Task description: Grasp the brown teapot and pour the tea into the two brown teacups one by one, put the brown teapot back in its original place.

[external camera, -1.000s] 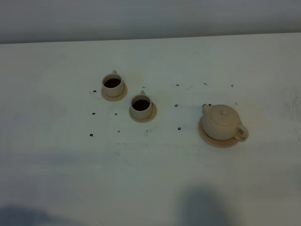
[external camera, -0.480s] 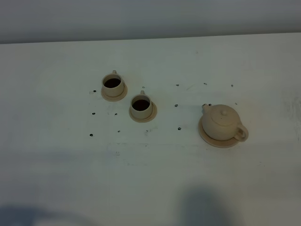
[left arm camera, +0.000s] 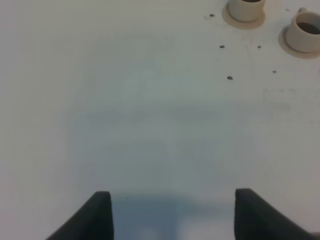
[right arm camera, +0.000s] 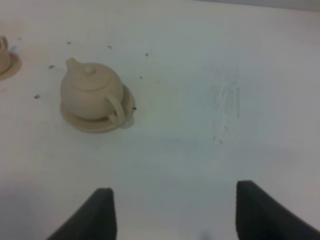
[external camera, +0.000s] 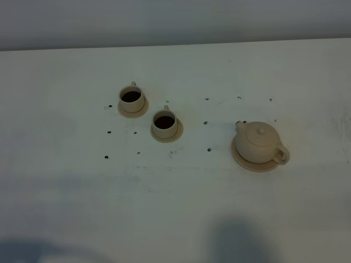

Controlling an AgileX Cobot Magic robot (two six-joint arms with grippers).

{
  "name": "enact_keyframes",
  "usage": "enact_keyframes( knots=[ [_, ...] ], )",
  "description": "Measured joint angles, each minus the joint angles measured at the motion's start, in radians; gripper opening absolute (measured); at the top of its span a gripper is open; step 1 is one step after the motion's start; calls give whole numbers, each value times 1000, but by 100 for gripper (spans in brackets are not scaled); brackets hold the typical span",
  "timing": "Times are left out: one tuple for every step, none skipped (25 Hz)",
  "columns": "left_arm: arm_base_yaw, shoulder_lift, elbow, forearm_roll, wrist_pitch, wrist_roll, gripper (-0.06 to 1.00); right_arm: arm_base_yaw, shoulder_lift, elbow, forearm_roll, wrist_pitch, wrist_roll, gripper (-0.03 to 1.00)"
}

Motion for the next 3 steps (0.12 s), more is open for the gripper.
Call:
enact_keyframes(
  knots=[
    [0, 0, 0, 0, 0, 0, 50, 0, 0, 0, 0, 0, 0, 51],
    [0, 0, 0, 0, 0, 0, 50, 0, 0, 0, 0, 0, 0, 51],
    [0, 0, 0, 0, 0, 0, 50, 0, 0, 0, 0, 0, 0, 51]
  ],
)
